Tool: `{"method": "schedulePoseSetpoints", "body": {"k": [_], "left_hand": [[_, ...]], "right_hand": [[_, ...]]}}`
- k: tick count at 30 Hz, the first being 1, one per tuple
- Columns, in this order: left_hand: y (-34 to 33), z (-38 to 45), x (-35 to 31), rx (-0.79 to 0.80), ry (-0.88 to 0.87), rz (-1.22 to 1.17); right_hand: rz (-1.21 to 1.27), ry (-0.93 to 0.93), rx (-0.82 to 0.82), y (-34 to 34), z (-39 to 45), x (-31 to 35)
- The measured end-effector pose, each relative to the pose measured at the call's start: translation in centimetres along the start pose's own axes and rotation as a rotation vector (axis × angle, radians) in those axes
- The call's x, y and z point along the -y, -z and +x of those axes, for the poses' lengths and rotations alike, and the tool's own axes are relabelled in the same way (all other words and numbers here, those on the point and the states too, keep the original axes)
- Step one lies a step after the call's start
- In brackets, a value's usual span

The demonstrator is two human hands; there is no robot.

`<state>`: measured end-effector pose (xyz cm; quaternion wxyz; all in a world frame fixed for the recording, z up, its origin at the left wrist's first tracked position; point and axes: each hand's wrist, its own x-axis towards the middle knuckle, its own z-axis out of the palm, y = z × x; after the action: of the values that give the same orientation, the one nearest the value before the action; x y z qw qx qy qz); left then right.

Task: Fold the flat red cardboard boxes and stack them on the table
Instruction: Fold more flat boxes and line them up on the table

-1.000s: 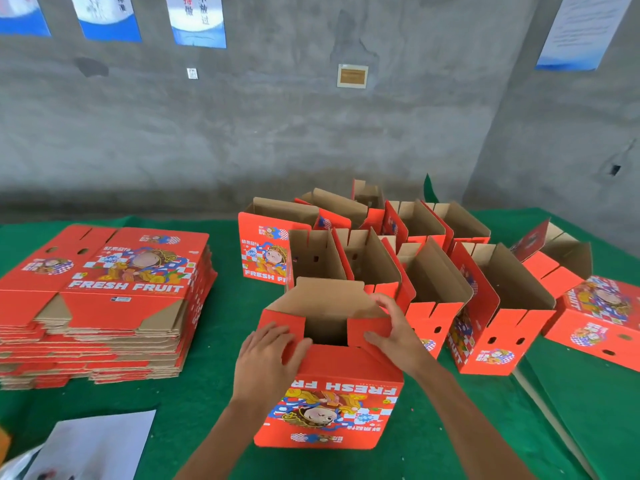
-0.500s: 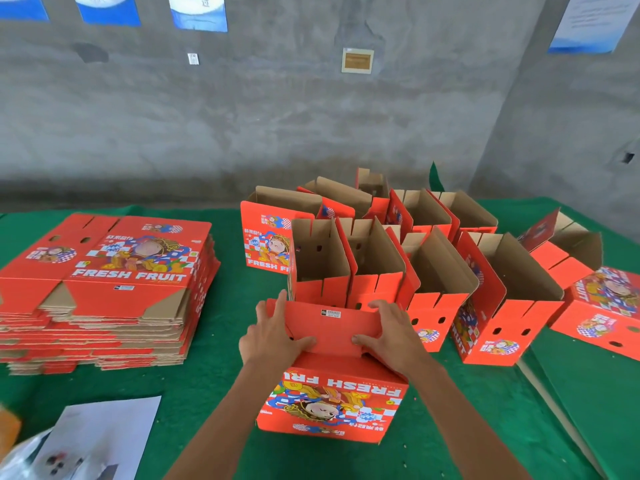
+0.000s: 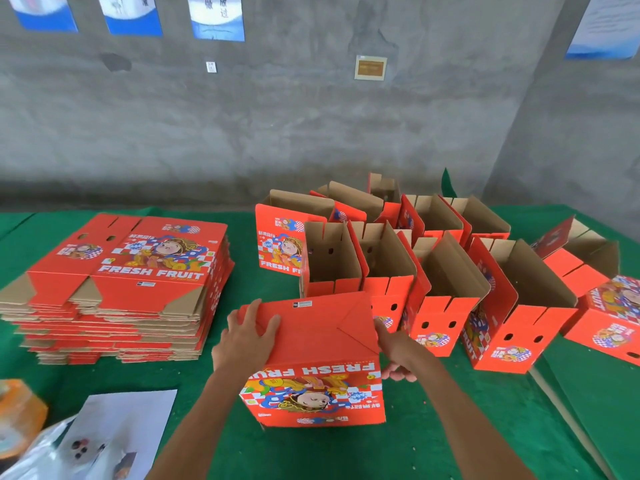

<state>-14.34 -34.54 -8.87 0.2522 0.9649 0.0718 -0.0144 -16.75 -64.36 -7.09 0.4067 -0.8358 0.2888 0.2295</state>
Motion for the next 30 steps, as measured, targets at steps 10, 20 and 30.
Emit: {"method": "schedulePoseSetpoints", "body": {"k": [10, 20, 30], "left_hand": [[1.4, -5.3, 8.1, -0.224, 0.181, -0.440], [4.5, -4.1, 11.5, -0.336, 0.422, -0.716], [8.6, -4.6, 12.6, 0.304, 0.025, -1.131]], "right_hand": [[-0.029, 0.083, 0.221, -3.1, -1.4, 8.5], [-0.139, 0.703, 0.220, -6.9, -6.0, 14.6], [-0.690, 1.151, -0.065, -10.3, -11.9, 17.3]]}}
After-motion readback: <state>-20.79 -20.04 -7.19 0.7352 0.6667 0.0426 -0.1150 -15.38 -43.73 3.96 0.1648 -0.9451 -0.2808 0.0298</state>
